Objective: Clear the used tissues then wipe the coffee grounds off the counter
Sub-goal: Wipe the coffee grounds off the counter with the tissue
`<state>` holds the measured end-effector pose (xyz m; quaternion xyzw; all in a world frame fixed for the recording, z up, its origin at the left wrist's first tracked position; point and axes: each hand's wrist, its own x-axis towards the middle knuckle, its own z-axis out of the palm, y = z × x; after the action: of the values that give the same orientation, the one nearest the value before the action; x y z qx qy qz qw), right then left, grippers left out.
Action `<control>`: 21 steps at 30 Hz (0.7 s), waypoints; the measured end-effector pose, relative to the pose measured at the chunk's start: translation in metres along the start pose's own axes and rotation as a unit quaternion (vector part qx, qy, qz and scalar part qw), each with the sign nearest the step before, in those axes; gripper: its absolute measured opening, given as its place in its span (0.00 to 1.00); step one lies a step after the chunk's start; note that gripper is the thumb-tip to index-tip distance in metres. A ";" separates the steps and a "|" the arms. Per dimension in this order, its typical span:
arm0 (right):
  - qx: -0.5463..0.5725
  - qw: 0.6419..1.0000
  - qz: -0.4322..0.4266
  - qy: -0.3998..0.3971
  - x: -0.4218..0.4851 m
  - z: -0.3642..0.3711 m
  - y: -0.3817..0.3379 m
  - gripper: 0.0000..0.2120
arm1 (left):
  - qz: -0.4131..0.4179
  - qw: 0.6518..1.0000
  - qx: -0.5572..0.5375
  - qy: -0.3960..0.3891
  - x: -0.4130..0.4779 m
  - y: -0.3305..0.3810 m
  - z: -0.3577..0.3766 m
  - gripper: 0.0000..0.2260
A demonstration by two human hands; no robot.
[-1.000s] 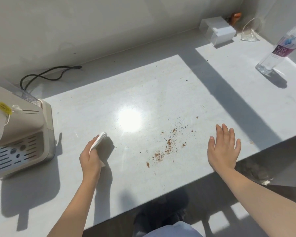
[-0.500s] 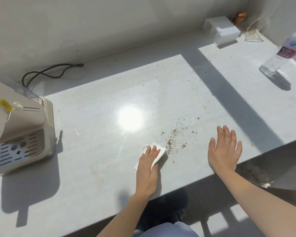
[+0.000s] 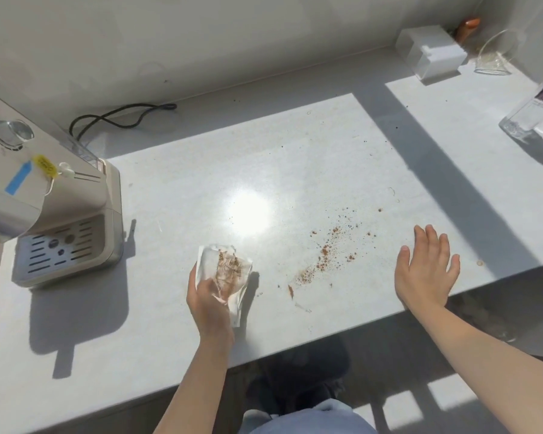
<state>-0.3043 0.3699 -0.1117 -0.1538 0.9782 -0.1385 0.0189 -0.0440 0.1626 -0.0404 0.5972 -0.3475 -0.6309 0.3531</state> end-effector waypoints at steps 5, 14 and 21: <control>0.003 1.000 -0.002 0.003 -0.002 -0.001 -0.001 0.26 | -0.089 0.993 -0.019 0.077 0.020 0.001 -0.038 0.17; 0.001 1.000 -0.004 0.004 -0.001 0.000 -0.001 0.26 | 0.160 0.960 0.226 -0.049 0.006 -0.019 -0.051 0.23; 0.000 1.000 -0.002 0.007 0.000 0.002 0.001 0.26 | 0.251 0.711 0.648 -0.105 0.011 -0.048 -0.050 0.31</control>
<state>-0.3044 0.3701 -0.1142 -0.1549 0.9779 -0.1396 0.0122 0.0037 0.1767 -0.0899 0.4997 -0.8433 -0.1975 -0.0142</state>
